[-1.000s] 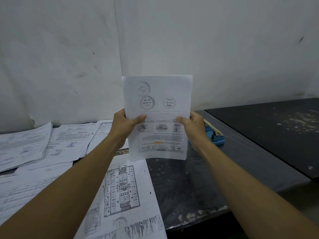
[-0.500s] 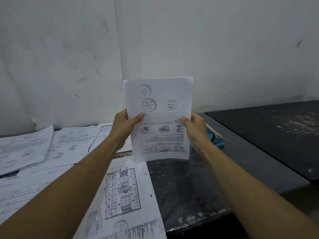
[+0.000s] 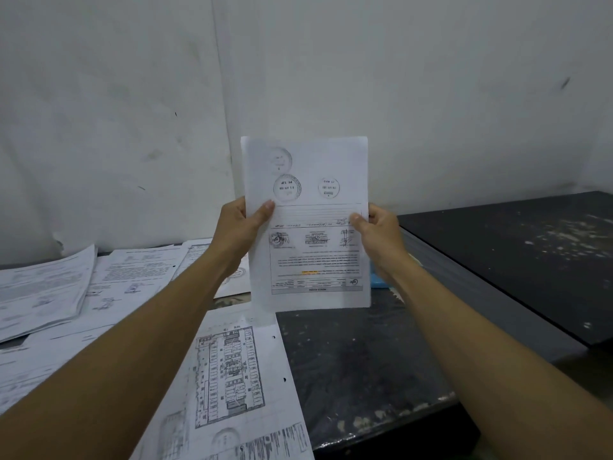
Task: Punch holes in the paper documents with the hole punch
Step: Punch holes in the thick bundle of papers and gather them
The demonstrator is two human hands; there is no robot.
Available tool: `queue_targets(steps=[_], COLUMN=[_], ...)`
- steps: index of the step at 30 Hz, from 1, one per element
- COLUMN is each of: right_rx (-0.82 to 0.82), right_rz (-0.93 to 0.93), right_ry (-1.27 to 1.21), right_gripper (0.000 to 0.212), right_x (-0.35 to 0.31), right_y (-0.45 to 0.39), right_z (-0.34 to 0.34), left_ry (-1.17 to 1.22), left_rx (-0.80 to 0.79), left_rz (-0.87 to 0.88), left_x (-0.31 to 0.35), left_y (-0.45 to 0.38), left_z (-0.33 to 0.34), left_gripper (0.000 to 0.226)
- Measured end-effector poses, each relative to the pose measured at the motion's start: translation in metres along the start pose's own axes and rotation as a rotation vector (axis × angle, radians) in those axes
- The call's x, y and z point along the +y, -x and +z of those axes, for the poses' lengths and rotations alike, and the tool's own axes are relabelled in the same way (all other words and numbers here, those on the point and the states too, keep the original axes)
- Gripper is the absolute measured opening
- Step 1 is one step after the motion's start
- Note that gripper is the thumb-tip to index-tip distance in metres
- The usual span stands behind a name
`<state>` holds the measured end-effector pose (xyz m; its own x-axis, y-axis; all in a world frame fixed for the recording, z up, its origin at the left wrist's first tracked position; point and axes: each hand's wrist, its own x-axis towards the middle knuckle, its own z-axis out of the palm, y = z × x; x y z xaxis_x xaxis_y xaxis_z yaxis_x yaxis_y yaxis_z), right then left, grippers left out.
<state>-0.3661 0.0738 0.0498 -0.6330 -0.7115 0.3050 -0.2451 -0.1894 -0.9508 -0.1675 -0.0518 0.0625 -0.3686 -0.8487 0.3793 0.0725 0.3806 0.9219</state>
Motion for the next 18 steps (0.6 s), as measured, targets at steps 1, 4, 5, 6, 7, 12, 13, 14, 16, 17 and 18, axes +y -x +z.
queue_targets(steps=[1, 4, 5, 6, 7, 12, 13, 14, 16, 17, 18], right_rx=[-0.006, -0.016, -0.025, -0.034, -0.040, -0.036, -0.028, -0.013, 0.044, 0.065, 0.072], right_rz=[0.004, 0.010, 0.017, 0.024, 0.030, 0.074, 0.076, 0.073, 0.056, 0.048, 0.042], right_ry=[0.002, 0.029, 0.027, 0.026, 0.027, 0.077, 0.088, 0.114, 0.205, 0.242, 0.269], right_gripper=[0.017, 0.015, 0.015, 0.015, 0.017, 0.009, 0.007, 0.007, 0.011, 0.012, 0.011], right_x=[-0.003, -0.009, -0.010, -0.010, -0.009, -0.002, 0.000, 0.001, 0.003, 0.004, 0.005], right_y=[-0.002, -0.004, -0.005, -0.007, -0.008, -0.017, -0.019, -0.022, -0.029, -0.032, -0.036], right_z=[-0.001, -0.006, -0.007, -0.009, -0.012, -0.023, -0.024, -0.026, -0.030, -0.031, -0.033], left_ry=[-0.011, -0.091, -0.121, -0.147, -0.168, -0.229, -0.230, -0.228, -0.209, -0.197, -0.189], left_rx=[0.004, 0.030, 0.046, 0.065, 0.082, 0.120, 0.120, 0.120, 0.118, 0.119, 0.123], left_rz=[0.010, 0.027, 0.030, 0.029, 0.030, -0.017, -0.034, -0.051, -0.090, -0.110, -0.131], left_x=[0.002, 0.008, 0.008, 0.007, 0.006, -0.009, -0.013, -0.018, -0.029, -0.035, -0.041], left_y=[-0.001, -0.004, -0.006, -0.008, -0.009, -0.014, -0.015, -0.016, -0.017, -0.017, -0.017], left_z=[0.001, 0.008, 0.011, 0.013, 0.015, 0.028, 0.030, 0.032, 0.035, 0.037, 0.039], left_gripper=[0.024, 0.026, 0.027, 0.028, 0.029, 0.034, 0.033, 0.030, 0.026, 0.025, 0.025])
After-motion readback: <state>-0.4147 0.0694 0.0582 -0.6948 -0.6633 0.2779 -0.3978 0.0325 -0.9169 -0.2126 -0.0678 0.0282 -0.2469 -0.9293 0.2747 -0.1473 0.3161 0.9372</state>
